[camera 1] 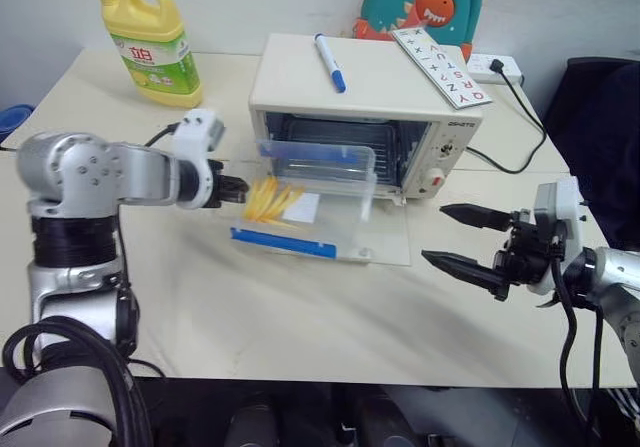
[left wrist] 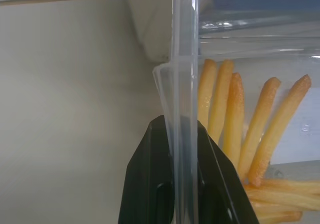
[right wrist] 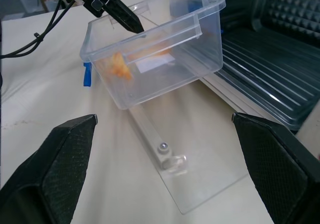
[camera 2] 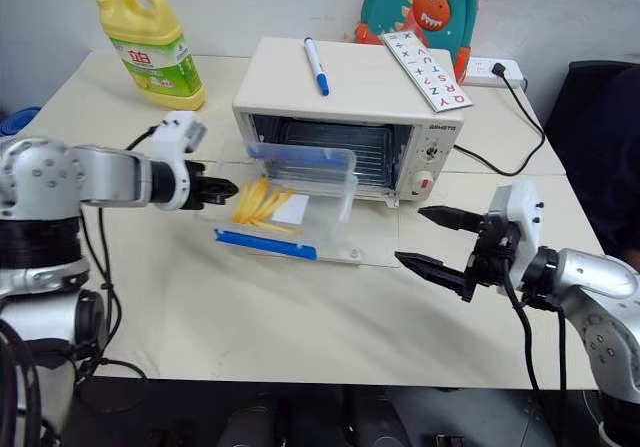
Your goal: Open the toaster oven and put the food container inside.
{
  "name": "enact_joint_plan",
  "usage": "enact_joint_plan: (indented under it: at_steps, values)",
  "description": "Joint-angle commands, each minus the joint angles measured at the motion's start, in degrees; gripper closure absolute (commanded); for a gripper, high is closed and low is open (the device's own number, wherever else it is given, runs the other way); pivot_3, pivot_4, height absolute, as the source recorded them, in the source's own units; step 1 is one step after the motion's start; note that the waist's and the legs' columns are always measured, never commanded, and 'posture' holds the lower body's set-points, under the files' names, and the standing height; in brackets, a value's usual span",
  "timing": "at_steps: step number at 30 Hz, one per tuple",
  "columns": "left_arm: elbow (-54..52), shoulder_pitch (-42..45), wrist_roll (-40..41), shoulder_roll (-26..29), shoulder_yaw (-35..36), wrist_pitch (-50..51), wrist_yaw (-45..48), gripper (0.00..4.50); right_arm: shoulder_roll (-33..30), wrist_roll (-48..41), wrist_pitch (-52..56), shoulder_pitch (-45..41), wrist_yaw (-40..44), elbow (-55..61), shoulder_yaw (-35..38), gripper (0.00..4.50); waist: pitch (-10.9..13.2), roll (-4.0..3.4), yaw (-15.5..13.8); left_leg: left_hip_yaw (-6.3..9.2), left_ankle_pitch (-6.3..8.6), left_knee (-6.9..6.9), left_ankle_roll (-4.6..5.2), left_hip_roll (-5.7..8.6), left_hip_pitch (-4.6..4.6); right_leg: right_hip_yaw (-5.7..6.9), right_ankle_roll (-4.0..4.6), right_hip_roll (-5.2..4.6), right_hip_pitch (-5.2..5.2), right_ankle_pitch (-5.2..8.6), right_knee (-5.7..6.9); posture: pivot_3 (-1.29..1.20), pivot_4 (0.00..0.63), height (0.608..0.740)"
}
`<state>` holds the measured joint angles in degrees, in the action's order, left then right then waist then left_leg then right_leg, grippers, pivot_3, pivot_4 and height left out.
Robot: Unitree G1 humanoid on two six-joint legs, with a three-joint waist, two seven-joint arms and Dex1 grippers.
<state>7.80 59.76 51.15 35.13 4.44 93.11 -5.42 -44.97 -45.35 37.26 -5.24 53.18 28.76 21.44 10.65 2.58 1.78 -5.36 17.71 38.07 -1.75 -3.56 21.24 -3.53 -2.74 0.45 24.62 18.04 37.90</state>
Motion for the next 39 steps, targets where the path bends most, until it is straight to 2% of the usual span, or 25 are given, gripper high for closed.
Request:
enact_joint_plan:
  at_steps: [1,2,7,11,14,17,19,20,22,24,31,33,35,39]
  values:
    - [2.8,4.2,-3.8,-2.5,-0.5,-0.6,-1.0,4.48,-0.2,-0.1,-2.1,1.8,-1.0,2.9,2.7,0.0,0.0,-0.02,-0.2,0.0,-0.01,0.0,-0.02,0.01,0.0,0.0,0.0,-0.01,0.0,0.0,0.01,0.0,0.15,0.74]
    - [3.5,4.7,-5.1,-3.7,-0.4,-0.6,-1.5,4.48,0.0,-0.2,-2.4,2.2,-1.4,3.1,2.8,0.0,0.0,-0.02,-0.1,0.01,-0.02,0.02,-0.03,0.02,0.0,0.01,0.0,0.0,-0.02,0.0,0.01,0.0,0.15,0.74]
    - [4.7,5.4,-7.3,-7.2,0.9,-0.6,-2.4,3.04,0.6,0.5,-4.0,3.0,-3.0,3.2,1.8,0.0,0.0,-0.03,0.0,-0.03,-0.05,0.02,-0.07,0.0,-0.03,-0.02,-0.01,0.03,0.0,0.0,0.04,0.0,0.15,0.74]
    - [3.7,5.0,-5.6,-8.6,6.8,-0.6,-2.8,1.82,1.4,1.9,-4.8,1.8,-4.7,2.0,-0.6,0.0,0.0,-0.04,0.1,-0.05,-0.07,0.02,-0.1,0.0,-0.03,-0.04,-0.01,0.03,0.02,0.0,0.06,0.0,0.15,0.74]
    - [0.1,3.0,-1.0,-7.9,11.3,-0.6,-0.4,1.82,1.7,1.7,-4.4,1.7,-5.6,2.0,-1.0,0.0,0.0,-0.07,-0.1,-0.03,-0.08,0.02,-0.12,0.0,-0.03,-0.02,-0.01,0.02,0.02,0.0,0.06,0.0,0.15,0.74]
    - [-2.7,0.5,7.4,-6.5,18.6,-0.6,2.4,1.82,1.4,0.2,-3.4,2.8,-5.3,3.0,-0.9,0.0,0.0,-0.08,-0.1,-0.05,-0.08,0.02,-0.12,-0.02,-0.01,-0.02,-0.01,0.0,0.02,0.0,0.06,0.0,0.15,0.74]
    - [-6.5,-2.2,13.0,-3.5,22.2,-0.6,8.8,1.78,0.6,-2.5,-2.2,3.8,-3.8,4.5,-0.5,0.36,0.0,-0.09,0.0,-0.03,-0.1,0.01,-0.16,-0.03,-0.02,-0.01,0.0,0.0,0.03,0.0,0.07,0.0,0.15,0.74]
    - [-7.7,-3.2,14.9,-2.6,23.2,-0.6,10.8,1.78,0.2,-3.5,-1.8,4.2,-3.1,4.8,-0.3,0.55,0.0,-0.11,0.1,-0.02,-0.12,0.01,-0.19,-0.03,-0.03,0.01,0.0,0.01,0.02,0.0,0.08,0.0,0.15,0.74]
    - [-10.7,-7.7,17.0,1.7,25.1,-1.5,18.3,1.78,-1.2,-7.3,-0.4,5.0,-0.5,7.0,-0.1,1.22,0.0,-0.19,0.2,-0.02,-0.14,0.0,-0.23,-0.04,-0.04,0.02,0.01,0.01,0.01,0.0,0.08,0.0,0.15,0.74]
    - [-12.7,-12.8,15.8,6.3,23.9,-4.7,25.1,1.78,-2.2,-9.6,0.7,5.3,1.0,7.7,-0.2,1.9,0.0,-0.24,0.4,-0.05,-0.15,-0.01,-0.24,-0.02,-0.14,0.0,0.01,0.02,-0.03,0.01,0.1,0.0,0.15,0.74]
    - [-23.5,-29.0,7.2,20.3,10.8,-22.5,52.6,4.02,-2.3,-9.4,1.8,5.9,0.8,7.6,-4.1,4.42,0.0,-0.17,-0.2,0.05,-0.21,-0.03,-0.14,0.02,-0.1,0.05,0.04,-0.04,-0.13,0.01,-0.06,0.0,0.15,0.74]
    - [-26.4,-32.3,1.2,22.5,4.5,-29.5,57.0,4.48,-1.1,-6.0,1.0,5.6,-0.7,8.0,-8.3,4.5,0.0,-0.16,-0.2,0.06,-0.15,-0.05,-0.05,0.03,-0.04,0.06,0.05,-0.07,-0.12,0.02,-0.14,0.0,0.15,0.74]
    - [-27.4,-32.4,-4.3,21.4,-2.9,-34.0,57.9,4.48,1.4,1.4,-0.1,2.7,-5.8,5.6,-15.3,4.5,0.0,-0.14,-0.1,0.04,-0.1,-0.07,0.05,0.03,-0.05,0.04,0.06,-0.07,-0.14,0.02,-0.18,0.0,0.15,0.74]
    - [-25.4,-29.7,-10.5,16.5,-9.8,-39.2,57.7,4.48,5.3,11.1,-2.3,-2.6,-10.1,0.1,-23.4,4.5,0.0,-0.14,-0.1,0.0,0.01,-0.04,0.4,0.1,0.0,-0.05,0.02,-0.07,-0.06,0.0,-0.11,0.0,0.15,0.74]
